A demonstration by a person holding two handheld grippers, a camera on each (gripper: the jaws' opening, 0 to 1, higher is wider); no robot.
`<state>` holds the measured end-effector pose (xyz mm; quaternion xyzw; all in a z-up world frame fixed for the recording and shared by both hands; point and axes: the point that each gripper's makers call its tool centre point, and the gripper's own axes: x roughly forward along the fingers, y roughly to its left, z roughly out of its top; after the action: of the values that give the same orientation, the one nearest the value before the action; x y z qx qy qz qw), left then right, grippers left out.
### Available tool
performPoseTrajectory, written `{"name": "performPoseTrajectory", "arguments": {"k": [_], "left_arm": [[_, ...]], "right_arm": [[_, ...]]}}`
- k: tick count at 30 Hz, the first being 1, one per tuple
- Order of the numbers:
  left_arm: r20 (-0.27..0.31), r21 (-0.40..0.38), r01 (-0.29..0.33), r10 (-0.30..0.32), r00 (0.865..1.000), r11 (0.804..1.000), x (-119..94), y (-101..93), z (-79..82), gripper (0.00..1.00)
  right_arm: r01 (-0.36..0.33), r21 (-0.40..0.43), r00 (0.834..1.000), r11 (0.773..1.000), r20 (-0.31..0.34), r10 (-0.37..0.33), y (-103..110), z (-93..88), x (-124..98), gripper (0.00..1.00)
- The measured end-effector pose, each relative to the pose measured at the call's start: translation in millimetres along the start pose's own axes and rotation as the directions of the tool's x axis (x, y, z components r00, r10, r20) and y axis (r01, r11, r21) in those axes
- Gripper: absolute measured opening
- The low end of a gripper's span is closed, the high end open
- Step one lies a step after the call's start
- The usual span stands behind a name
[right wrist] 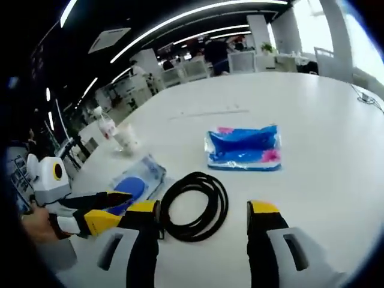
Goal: Arrange the tabletop items into an orderly group along one side of the table until the central work area is clear of visible clutter.
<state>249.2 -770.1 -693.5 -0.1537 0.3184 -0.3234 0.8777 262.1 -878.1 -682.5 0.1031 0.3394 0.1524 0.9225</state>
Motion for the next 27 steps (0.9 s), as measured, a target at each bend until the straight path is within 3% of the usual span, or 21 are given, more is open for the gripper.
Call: {"name": "performPoseTrajectory", "arguments": {"k": [3,9,11,12,14,17,19,23,27], "left_arm": [[0.009,0.025,-0.019,0.019,1.000,1.000,-9.6,2.3,-0.7,0.81],[0.006,0.036,-0.053,0.052,0.999,0.998,-26.1,10.6,-6.3,0.88],[0.010,0.043,-0.084,0.084,0.996,0.996,-32.1,16.5,-7.1,0.92],[0.016,0.069,-0.152,0.151,0.988,0.986,-37.4,27.3,-6.9,0.96],[0.022,0.131,-0.181,0.180,0.983,0.975,-43.4,33.6,-8.1,0.99],[0.016,0.119,-0.202,0.202,0.979,0.972,-51.4,39.3,-11.2,0.99],[0.016,0.108,-0.217,0.217,0.976,0.970,-56.7,44.5,-12.1,0.99],[0.009,0.113,-0.234,0.235,0.972,0.966,-63.5,50.6,-16.8,0.99],[0.012,0.109,-0.266,0.266,0.964,0.958,-73.1,57.0,-19.1,0.97]], "right_arm": [[-0.014,-0.070,1.000,0.997,-0.005,0.014,7.7,3.3,0.2,0.76],[0.007,-0.183,0.999,0.983,-0.033,-0.014,11.9,5.1,2.7,0.83],[-0.009,-0.201,0.999,0.980,-0.034,0.002,17.3,6.8,3.6,0.85],[-0.014,-0.204,0.999,0.979,-0.037,0.006,19.3,7.4,4.2,0.86],[-0.013,-0.250,0.999,0.968,-0.038,0.003,21.4,9.9,6.2,0.85],[-0.015,-0.302,0.999,0.953,-0.050,0.000,24.7,11.5,9.2,0.90],[-0.017,-0.330,0.999,0.944,-0.051,0.000,27.4,12.9,12.5,0.99],[-0.054,-0.372,0.995,0.927,-0.100,0.018,33.2,8.5,18.0,1.00],[-0.087,-0.393,0.993,0.915,-0.110,0.047,41.2,9.8,25.6,1.00]]}}
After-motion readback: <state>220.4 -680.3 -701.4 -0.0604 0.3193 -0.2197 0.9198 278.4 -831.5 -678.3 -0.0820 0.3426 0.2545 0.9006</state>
